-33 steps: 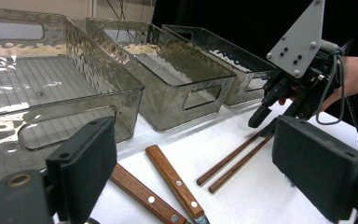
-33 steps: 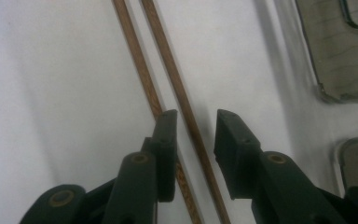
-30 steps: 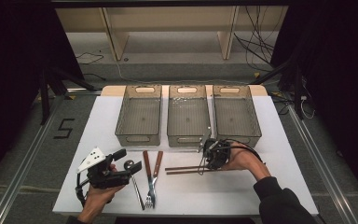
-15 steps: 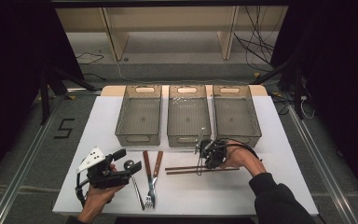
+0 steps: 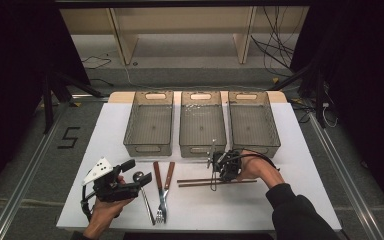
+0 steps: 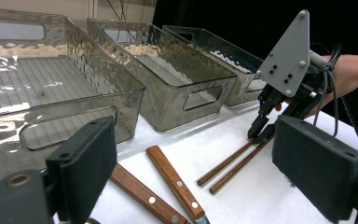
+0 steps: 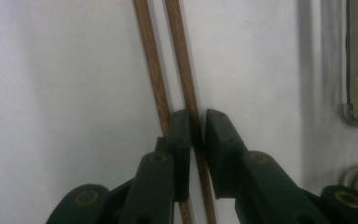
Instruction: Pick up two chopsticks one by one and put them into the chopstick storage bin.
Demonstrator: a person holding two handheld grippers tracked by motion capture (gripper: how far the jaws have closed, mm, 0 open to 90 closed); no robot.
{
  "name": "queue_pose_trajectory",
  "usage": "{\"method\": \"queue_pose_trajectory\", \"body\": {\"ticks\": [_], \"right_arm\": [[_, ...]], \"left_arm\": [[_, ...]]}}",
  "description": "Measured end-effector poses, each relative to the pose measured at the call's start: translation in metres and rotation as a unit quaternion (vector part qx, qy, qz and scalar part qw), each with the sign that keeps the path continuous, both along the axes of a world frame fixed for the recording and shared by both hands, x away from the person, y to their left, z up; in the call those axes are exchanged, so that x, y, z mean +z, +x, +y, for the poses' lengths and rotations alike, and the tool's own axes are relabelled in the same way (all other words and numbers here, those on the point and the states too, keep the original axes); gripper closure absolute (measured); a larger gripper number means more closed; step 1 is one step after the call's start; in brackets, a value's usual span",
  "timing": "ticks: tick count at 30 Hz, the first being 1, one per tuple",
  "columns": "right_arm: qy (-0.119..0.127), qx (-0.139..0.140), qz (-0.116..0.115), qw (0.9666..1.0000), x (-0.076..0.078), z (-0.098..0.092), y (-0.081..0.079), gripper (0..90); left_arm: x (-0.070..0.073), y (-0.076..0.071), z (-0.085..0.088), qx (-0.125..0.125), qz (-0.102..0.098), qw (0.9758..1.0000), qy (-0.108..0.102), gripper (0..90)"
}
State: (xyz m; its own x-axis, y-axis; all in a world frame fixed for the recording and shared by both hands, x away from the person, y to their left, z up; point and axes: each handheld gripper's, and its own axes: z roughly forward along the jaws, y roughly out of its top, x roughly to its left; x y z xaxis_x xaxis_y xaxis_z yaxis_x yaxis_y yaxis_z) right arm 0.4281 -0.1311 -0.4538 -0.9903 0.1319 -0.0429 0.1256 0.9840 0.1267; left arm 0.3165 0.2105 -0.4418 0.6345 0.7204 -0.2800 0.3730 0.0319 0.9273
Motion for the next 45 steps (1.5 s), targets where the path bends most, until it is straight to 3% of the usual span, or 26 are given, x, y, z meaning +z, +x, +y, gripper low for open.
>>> {"method": "queue_pose_trajectory", "body": {"ticks": [11,20,30,36,40,43,45], "right_arm": [[-0.026,0.018,0.005,0.9995,-0.001,0.005,-0.002,84.5],[-0.028,0.027,0.002,0.9992,0.0,0.006,-0.003,85.7],[0.0,0.022,-0.01,0.9997,0.01,0.002,-0.004,85.9],[0.044,-0.002,-0.024,0.9987,0.026,-0.001,-0.004,85.9],[0.082,-0.022,-0.028,0.996,0.035,0.0,-0.005,85.9],[0.114,-0.049,-0.031,0.9918,0.042,0.003,-0.004,85.9],[0.141,-0.07,-0.036,0.9869,0.047,0.005,-0.003,85.9]], "left_arm": [[0.0,0.0,0.0,-0.001,0.0,1.0,0.001,13.5],[0.0,0.0,0.0,0.001,0.001,1.0,-0.001,13.5],[0.0,0.0,0.0,0.001,0.001,1.0,-0.001,13.5],[0.0,0.0,0.0,0.003,0.001,1.0,0.0,13.5],[0.0,0.0,0.001,0.005,0.0,1.0,-0.001,13.5],[0.0,0.0,0.001,0.008,-0.001,1.0,-0.003,13.5],[0.0,0.0,0.001,0.009,-0.001,1.0,-0.003,13.5]]}}
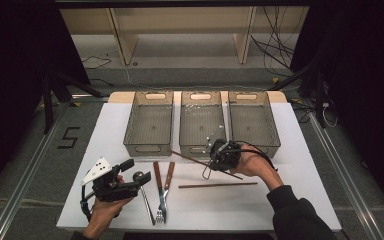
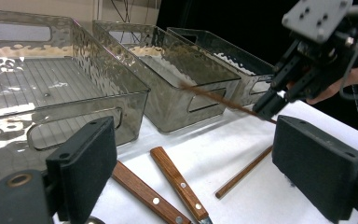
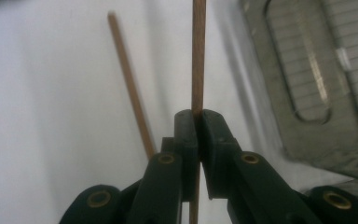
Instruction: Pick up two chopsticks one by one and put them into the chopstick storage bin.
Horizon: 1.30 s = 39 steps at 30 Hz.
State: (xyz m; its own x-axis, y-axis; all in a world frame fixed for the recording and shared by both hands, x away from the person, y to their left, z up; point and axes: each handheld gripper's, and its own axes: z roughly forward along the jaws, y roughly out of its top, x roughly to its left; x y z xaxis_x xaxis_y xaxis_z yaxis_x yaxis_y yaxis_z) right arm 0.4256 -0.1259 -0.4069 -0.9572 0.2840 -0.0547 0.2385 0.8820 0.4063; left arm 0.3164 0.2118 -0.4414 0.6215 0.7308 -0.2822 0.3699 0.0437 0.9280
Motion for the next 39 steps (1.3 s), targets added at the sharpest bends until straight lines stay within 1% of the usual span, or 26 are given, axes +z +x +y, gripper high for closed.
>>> {"method": "queue_pose_trajectory", "body": {"ticks": [1,2,3,4,5,6,8,9,11,12,13,14,15,17,18,20,22,23,24,25,29,32,36,37,38,39], "right_arm": [[0.012,-0.016,0.004,0.9998,0.004,0.001,0.001,85.9],[0.032,-0.026,0.0,0.9991,0.006,0.002,0.002,85.9],[0.032,-0.026,0.0,0.9991,0.006,0.002,0.002,85.9],[0.061,-0.053,0.006,0.9967,0.011,0.005,0.004,85.9],[0.076,-0.059,0.004,0.9954,0.013,0.006,0.006,85.9],[0.076,-0.059,0.004,0.9954,0.013,0.006,0.006,85.9],[0.102,-0.083,0.016,0.9912,0.017,0.012,0.009,85.9],[0.108,-0.091,0.019,0.9897,0.018,0.015,0.01,85.9],[0.119,-0.103,0.02,0.9873,0.02,0.019,0.013,85.9],[0.119,-0.103,0.02,0.9873,0.02,0.019,0.013,85.9],[0.13,-0.117,0.025,0.9843,0.022,0.024,0.016,85.9],[0.13,-0.117,0.025,0.9843,0.022,0.024,0.016,85.9],[0.141,-0.124,0.024,0.9819,0.024,0.03,0.02,85.9],[0.15,-0.135,0.027,0.9791,0.027,0.035,0.024,85.9],[0.15,-0.135,0.027,0.9791,0.027,0.035,0.024,85.9],[0.162,-0.143,0.031,0.976,0.031,0.043,0.03,85.9],[0.165,-0.143,0.028,0.9754,0.031,0.046,0.033,85.9],[0.175,-0.144,0.03,0.9734,0.033,0.051,0.038,85.9],[0.175,-0.144,0.03,0.9734,0.033,0.051,0.038,85.9],[0.184,-0.155,0.036,0.97,0.035,0.057,0.042,85.9],[0.192,-0.164,0.041,0.9666,0.039,0.067,0.051,85.9],[0.194,-0.166,0.039,0.966,0.042,0.072,0.054,85.9],[0.207,-0.176,0.04,0.9616,0.045,0.081,0.063,85.8],[0.207,-0.176,0.04,0.9616,0.045,0.081,0.063,85.8],[0.216,-0.184,0.044,0.9581,0.048,0.085,0.066,85.8],[0.219,-0.185,0.044,0.9571,0.049,0.088,0.067,85.9]], "left_arm": [[0.0,0.0,0.001,0.001,-0.001,1.0,0.001,13.5],[0.0,0.0,0.001,0.002,-0.001,1.0,-0.001,13.5],[0.0,0.0,0.001,0.002,-0.001,1.0,-0.001,13.5],[0.0,0.0,0.001,0.002,-0.001,1.0,0.0,13.5],[0.0,0.0,0.001,0.002,-0.001,1.0,0.0,13.5],[0.0,0.0,0.001,0.003,-0.001,1.0,-0.001,13.5],[0.0,0.0,0.001,0.004,-0.002,1.0,-0.001,13.5],[0.0,0.0,0.002,0.004,-0.002,1.0,0.0,13.5],[0.001,0.0,0.002,0.006,-0.002,1.0,0.0,13.5],[0.001,0.0,0.002,0.006,-0.002,1.0,0.0,13.5],[0.001,0.0,0.002,0.006,-0.002,1.0,0.0,13.5],[0.001,0.0,0.002,0.008,-0.002,1.0,-0.002,13.5],[0.001,0.0,0.002,0.008,-0.002,1.0,-0.002,13.5],[0.001,0.0,0.003,0.009,-0.003,1.0,-0.001,13.5],[0.001,0.0,0.003,0.01,-0.003,0.9999,-0.002,13.5],[0.001,0.0,0.003,0.011,-0.003,0.9999,-0.003,13.5],[0.001,-0.001,0.004,0.012,-0.003,0.9999,-0.003,13.5],[0.001,-0.001,0.004,0.013,-0.004,0.9999,-0.003,13.5],[0.001,0.0,0.004,0.013,-0.004,0.9999,-0.003,13.5],[0.001,-0.001,0.004,0.015,-0.004,0.9999,-0.005,13.5],[0.001,-0.001,0.005,0.015,-0.005,0.9999,-0.004,13.5],[0.001,-0.001,0.005,0.016,-0.005,0.9998,-0.007,13.5],[0.002,-0.001,0.005,0.017,-0.004,0.9998,-0.008,13.5],[0.002,-0.001,0.005,0.016,-0.004,0.9998,-0.008,13.5],[0.002,-0.001,0.005,0.016,-0.004,0.9998,-0.008,13.5],[0.002,-0.001,0.005,0.016,-0.004,0.9998,-0.009,13.5]]}}
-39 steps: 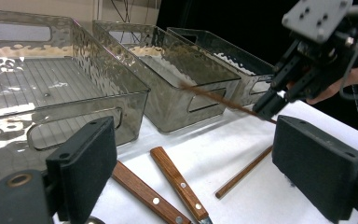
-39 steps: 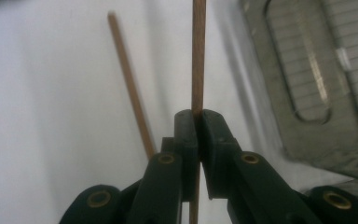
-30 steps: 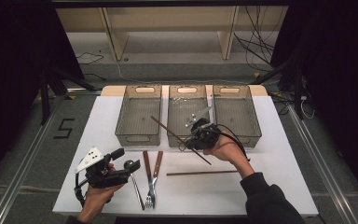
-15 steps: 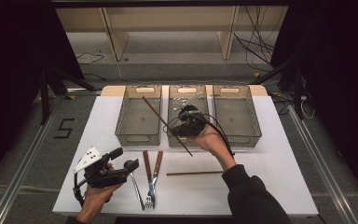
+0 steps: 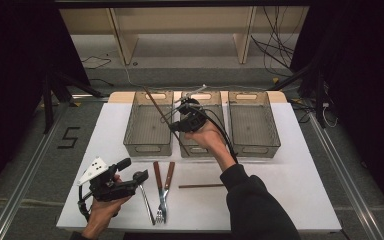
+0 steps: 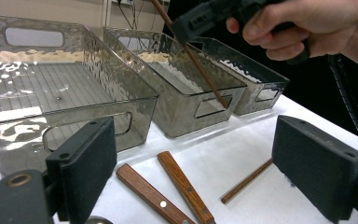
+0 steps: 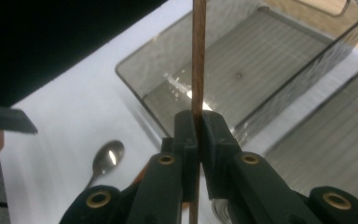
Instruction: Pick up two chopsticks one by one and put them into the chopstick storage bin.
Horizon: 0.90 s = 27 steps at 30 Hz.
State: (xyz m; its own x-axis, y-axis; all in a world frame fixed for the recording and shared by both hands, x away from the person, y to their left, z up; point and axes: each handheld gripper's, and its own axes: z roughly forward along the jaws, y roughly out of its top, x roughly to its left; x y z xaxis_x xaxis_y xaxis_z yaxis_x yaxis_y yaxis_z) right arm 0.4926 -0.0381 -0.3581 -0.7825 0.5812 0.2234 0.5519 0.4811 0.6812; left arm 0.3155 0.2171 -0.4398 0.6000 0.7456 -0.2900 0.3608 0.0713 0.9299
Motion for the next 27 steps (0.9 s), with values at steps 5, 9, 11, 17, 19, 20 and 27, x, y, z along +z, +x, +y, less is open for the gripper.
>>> {"method": "queue_pose_trajectory", "body": {"ticks": [5,9,11,17,19,20,27], "right_arm": [[0.006,-0.006,-0.004,1.0,0.005,0.01,0.008,85.8],[0.011,-0.016,-0.001,0.9998,0.007,0.015,0.015,85.8],[0.015,-0.025,0.0,0.9996,0.008,0.019,0.021,85.8],[0.025,-0.038,0.003,0.9989,0.011,0.028,0.028,85.8],[0.028,-0.043,0.004,0.9987,0.01,0.032,0.03,85.8],[0.027,-0.046,0.003,0.9986,0.009,0.035,0.032,85.8],[0.033,-0.063,0.008,0.9974,0.004,0.042,0.04,85.8]], "left_arm": [[0.0,0.0,0.0,0.0,-0.001,1.0,-0.002,13.5],[0.0,0.0,0.0,-0.002,-0.002,1.0,-0.002,13.5],[0.0,0.0,0.0,-0.002,-0.002,1.0,-0.002,13.5],[0.0,0.0,0.0,-0.003,-0.001,1.0,-0.002,13.5],[0.0,0.0,0.001,-0.003,-0.001,1.0,-0.001,13.5],[0.001,0.0,0.001,-0.004,-0.001,1.0,0.0,13.5],[0.001,-0.001,0.0,-0.004,-0.006,1.0,0.005,13.5]]}}
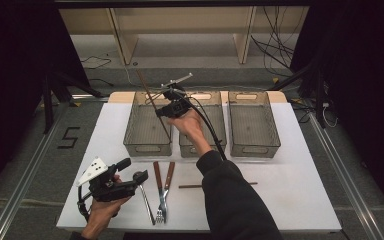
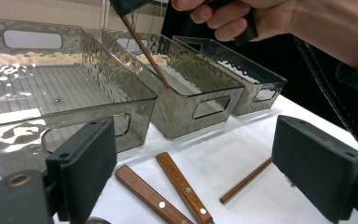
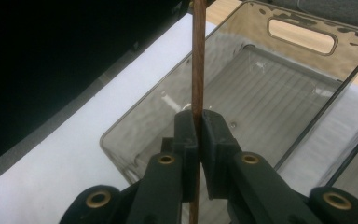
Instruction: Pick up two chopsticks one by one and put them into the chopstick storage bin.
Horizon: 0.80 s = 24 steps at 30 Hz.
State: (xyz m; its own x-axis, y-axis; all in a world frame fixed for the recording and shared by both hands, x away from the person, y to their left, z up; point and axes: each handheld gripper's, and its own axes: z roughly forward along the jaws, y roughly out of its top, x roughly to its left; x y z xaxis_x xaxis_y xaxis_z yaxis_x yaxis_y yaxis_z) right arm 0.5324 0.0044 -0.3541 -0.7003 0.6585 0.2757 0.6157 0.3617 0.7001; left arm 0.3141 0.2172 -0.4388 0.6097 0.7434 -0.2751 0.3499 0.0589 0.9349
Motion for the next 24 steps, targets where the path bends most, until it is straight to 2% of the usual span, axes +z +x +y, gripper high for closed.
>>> {"method": "queue_pose_trajectory", "body": {"ticks": [8,14,18,24], "right_arm": [[-0.001,-0.009,-0.003,1.0,0.0,0.009,0.005,85.8],[-0.005,-0.021,0.004,0.9998,-0.01,0.014,0.01,85.7],[-0.007,-0.02,0.0,0.9998,-0.014,0.017,0.01,85.8],[-0.014,-0.024,0.005,0.9996,-0.02,0.02,0.011,85.7]], "left_arm": [[0.0,0.0,0.0,-0.002,0.0,1.0,-0.001,13.5],[0.0,-0.001,-0.001,-0.004,0.0,1.0,-0.001,13.5],[0.0,-0.001,-0.001,-0.004,0.0,1.0,0.0,13.5],[0.0,-0.001,-0.001,-0.005,-0.001,1.0,-0.001,13.5]]}}
